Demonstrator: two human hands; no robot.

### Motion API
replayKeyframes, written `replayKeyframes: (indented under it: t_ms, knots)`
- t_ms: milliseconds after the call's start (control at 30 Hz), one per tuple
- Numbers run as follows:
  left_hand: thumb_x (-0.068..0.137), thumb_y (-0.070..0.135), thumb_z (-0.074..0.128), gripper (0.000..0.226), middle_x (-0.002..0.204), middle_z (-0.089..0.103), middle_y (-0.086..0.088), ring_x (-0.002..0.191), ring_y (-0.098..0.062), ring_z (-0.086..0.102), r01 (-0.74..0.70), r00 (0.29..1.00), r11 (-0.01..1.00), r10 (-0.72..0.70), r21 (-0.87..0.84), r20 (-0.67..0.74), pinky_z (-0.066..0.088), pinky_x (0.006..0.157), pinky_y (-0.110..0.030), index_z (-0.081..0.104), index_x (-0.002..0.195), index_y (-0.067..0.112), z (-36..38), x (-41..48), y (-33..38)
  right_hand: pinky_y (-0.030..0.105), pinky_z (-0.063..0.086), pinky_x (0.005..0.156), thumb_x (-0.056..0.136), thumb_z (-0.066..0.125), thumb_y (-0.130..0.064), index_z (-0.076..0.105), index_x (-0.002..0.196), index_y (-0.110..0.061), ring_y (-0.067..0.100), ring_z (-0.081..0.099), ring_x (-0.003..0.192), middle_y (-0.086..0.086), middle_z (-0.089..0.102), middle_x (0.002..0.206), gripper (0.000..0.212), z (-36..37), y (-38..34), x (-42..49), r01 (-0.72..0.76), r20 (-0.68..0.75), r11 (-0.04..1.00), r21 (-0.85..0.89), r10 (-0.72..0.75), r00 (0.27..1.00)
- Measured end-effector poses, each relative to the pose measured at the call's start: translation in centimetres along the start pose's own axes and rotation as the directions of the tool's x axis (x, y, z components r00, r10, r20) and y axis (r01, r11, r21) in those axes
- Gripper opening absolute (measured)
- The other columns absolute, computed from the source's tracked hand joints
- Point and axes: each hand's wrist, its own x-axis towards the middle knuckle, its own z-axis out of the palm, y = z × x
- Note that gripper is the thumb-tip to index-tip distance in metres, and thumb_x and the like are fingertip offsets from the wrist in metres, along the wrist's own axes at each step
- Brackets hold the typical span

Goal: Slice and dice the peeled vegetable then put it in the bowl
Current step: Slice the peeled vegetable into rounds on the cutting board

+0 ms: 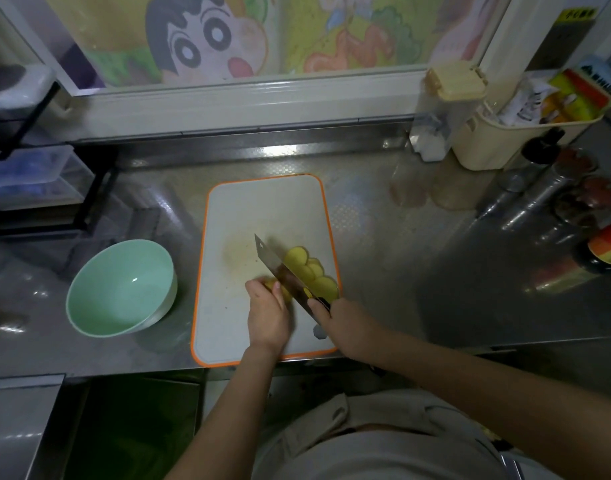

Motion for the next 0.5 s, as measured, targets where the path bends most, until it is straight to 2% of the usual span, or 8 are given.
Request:
replayKeyframes:
  t_ms: [67,133,200,267,333,367,433,500]
  knots:
    - [0.099,0.024,0.035,0.015,0.095,0.049,-0.008,0.079,-0.027,0.049,0.000,1.000,1.000,0.000,0.003,0.008,0.036,0.069,-0.032,0.030,0.102,0.010,-0.1,-0.1,0.0,0.021,0.034,0.056,0.103,0.028,-0.029,0.044,0.130,0.005,0.013,0.043,0.064,0.010,0.053,0.084,0.046,-0.4,-0.2,0.3,0.021,0.003,0.993,0.115,-0.021,1.000]
    - [0.099,0.023,0.035,0.013,0.094,0.049,-0.008,0.077,-0.025,0.047,-0.008,1.000,1.000,0.008,0.009,0.018,0.035,0.068,-0.032,0.028,0.099,0.012,-0.2,-0.3,0.1,0.017,0.030,0.053,0.102,0.027,-0.041,0.056,0.107,0.006,0.008,0.037,0.057,0.001,0.042,0.067,0.055,-0.6,-0.2,0.8,0.025,-0.015,0.981,0.194,-0.023,1.000]
    - [0.099,0.022,0.035,0.012,0.093,0.049,-0.008,0.077,-0.025,0.047,-0.025,0.999,1.000,0.025,0.011,0.028,0.034,0.067,-0.032,0.027,0.098,0.012,-0.2,-0.5,0.1,0.019,0.034,0.056,0.101,0.027,-0.043,0.055,0.099,0.001,0.010,0.039,0.058,0.001,0.042,0.066,0.052,-0.5,-0.6,1.5,0.044,-0.025,0.979,0.198,-0.040,0.999]
    - [0.099,0.022,0.035,0.012,0.093,0.050,-0.009,0.076,-0.026,0.049,-0.048,0.998,0.999,0.048,0.015,0.038,0.035,0.066,-0.033,0.027,0.097,0.012,-0.3,-0.6,0.0,0.031,0.046,0.069,0.100,0.030,-0.044,0.054,0.093,-0.003,0.017,0.049,0.067,0.005,0.050,0.073,0.048,-0.3,-1.0,2.3,0.062,-0.036,0.966,0.253,-0.055,0.998]
    - [0.099,0.022,0.034,0.012,0.093,0.050,-0.008,0.075,-0.025,0.050,-0.071,0.996,0.997,0.069,0.035,0.056,0.035,0.065,-0.032,0.027,0.098,0.013,-0.3,-0.7,-0.2,0.039,0.049,0.083,0.099,0.032,-0.045,0.053,0.086,-0.006,0.024,0.054,0.076,0.010,0.055,0.080,0.046,-0.3,-1.4,2.9,0.055,-0.047,0.959,0.278,-0.044,0.998]
    - [0.099,0.022,0.034,0.011,0.093,0.050,-0.008,0.075,-0.024,0.050,-0.076,0.995,0.996,0.074,0.040,0.063,0.035,0.065,-0.033,0.027,0.098,0.014,-0.2,-0.8,-0.2,0.039,0.049,0.083,0.099,0.032,-0.045,0.050,0.078,-0.008,0.024,0.053,0.073,0.009,0.054,0.078,0.046,-0.4,-1.5,3.0,0.046,-0.046,0.958,0.284,-0.035,0.998]
    - [0.099,0.022,0.034,0.011,0.093,0.050,-0.008,0.076,-0.026,0.051,-0.083,0.994,0.996,0.081,0.029,0.069,0.035,0.066,-0.033,0.027,0.097,0.013,-0.3,-0.7,-0.3,0.034,0.048,0.076,0.099,0.031,-0.046,0.040,0.066,-0.016,0.020,0.048,0.063,0.004,0.047,0.068,0.045,-0.5,-1.7,3.0,0.027,-0.032,0.954,0.299,-0.018,0.999]
    - [0.099,0.021,0.034,0.012,0.092,0.050,-0.009,0.077,-0.027,0.052,-0.082,0.994,0.997,0.082,0.004,0.069,0.035,0.066,-0.033,0.027,0.097,0.012,-0.4,-0.6,-0.2,0.027,0.043,0.059,0.100,0.030,-0.045,0.037,0.063,-0.016,0.019,0.046,0.056,0.004,0.044,0.063,0.047,-0.5,-1.7,3.3,0.003,-0.038,0.956,0.293,0.008,0.999]
